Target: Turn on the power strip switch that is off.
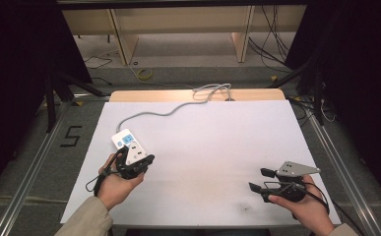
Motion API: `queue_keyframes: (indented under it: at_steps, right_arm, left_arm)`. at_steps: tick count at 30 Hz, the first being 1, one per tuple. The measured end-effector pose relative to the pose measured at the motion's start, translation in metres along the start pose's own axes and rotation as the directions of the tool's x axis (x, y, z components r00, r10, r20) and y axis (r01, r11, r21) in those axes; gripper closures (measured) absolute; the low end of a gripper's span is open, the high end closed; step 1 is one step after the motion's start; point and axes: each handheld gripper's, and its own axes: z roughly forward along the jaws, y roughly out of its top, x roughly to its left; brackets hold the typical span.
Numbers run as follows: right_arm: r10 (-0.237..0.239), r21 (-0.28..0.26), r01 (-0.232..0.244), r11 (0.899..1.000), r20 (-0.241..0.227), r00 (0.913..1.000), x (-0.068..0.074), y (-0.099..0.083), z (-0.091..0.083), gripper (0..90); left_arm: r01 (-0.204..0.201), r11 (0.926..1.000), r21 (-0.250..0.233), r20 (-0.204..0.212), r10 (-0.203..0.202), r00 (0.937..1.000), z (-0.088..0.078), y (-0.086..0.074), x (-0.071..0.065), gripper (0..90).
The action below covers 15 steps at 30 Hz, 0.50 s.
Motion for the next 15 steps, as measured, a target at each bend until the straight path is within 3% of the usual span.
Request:
queue_keyframes:
  at_steps: [15]
  right_arm:
    - [0.001,-0.002,-0.001,1.0,-0.001,1.0,0.0,0.0,0.0,30.1]
  left_arm:
    - [0.039,0.9992,-0.001,-0.034,-0.039,0.9987,-0.003,-0.004,0.013,89.8]
